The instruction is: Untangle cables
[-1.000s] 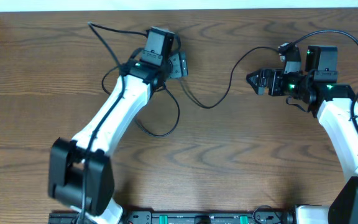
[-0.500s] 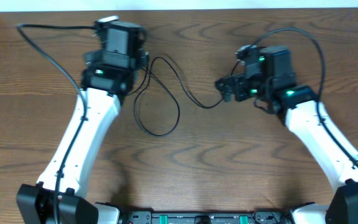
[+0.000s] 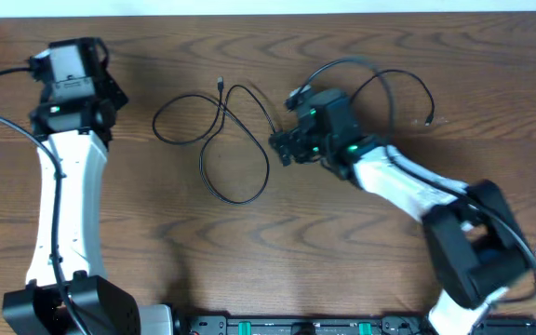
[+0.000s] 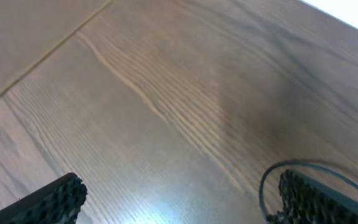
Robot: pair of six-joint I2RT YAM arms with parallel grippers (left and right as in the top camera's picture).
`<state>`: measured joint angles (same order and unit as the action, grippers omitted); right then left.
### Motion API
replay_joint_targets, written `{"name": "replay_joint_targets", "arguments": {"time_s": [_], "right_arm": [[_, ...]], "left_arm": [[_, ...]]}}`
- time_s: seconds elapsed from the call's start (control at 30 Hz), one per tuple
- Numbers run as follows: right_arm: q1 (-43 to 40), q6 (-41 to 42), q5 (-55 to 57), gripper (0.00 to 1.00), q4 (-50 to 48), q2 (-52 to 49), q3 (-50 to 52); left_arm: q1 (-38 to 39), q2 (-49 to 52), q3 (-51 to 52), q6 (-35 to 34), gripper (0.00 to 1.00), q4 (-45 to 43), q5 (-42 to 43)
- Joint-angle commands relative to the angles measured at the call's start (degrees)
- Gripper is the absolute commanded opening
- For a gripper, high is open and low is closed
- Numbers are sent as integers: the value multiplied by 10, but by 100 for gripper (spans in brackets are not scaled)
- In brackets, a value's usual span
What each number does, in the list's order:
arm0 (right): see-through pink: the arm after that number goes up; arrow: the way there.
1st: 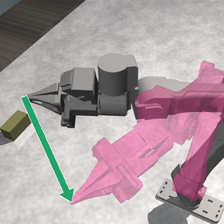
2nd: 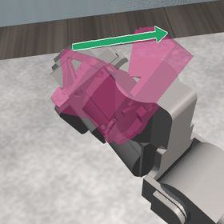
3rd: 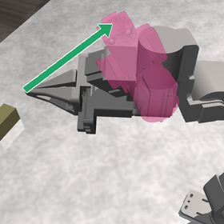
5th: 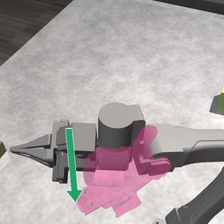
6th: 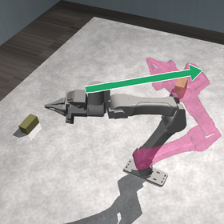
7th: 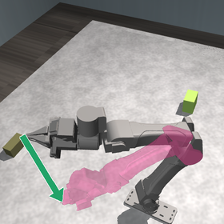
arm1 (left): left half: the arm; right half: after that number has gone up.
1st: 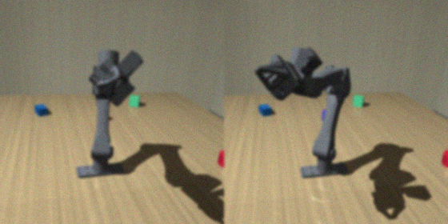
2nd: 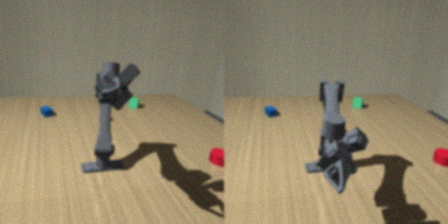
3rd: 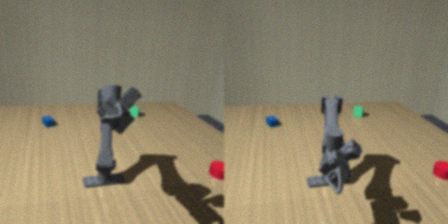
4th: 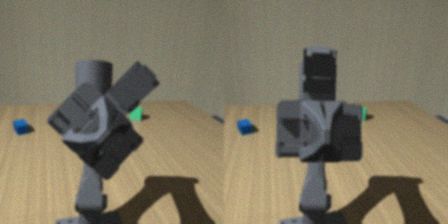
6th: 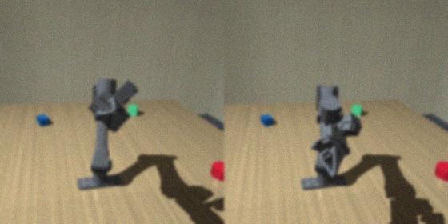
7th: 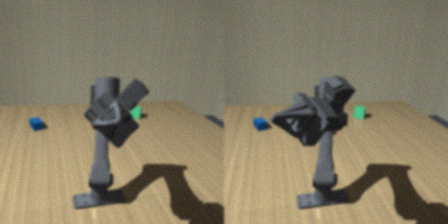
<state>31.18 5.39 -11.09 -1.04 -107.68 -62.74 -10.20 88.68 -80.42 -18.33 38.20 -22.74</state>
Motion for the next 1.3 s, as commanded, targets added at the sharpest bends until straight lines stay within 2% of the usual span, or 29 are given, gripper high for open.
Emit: {"name": "replay_joint_targets", "arguments": {"time_s": [0.0,0.2,0.47,0.67,0.97,1.27], "right_arm": [[26,-3,4,99,-32,-35,-3],[88,8,10,99,-63,-62,-3],[148,10,139,99,-50,-86,-3],[151,23,195,99,-30,-91,-3],[121,71,282,98,26,-104,-3],[13,90,298,90,90,-104,-3]], "left_arm": [[-17,2,-4,0,99,2,28],[-18,9,-4,0,99,-1,28],[-18,22,-4,0,99,2,28],[-18,22,-4,0,99,3,28],[-18,22,-4,0,99,4,29],[-18,22,-4,0,99,6,48]]}}
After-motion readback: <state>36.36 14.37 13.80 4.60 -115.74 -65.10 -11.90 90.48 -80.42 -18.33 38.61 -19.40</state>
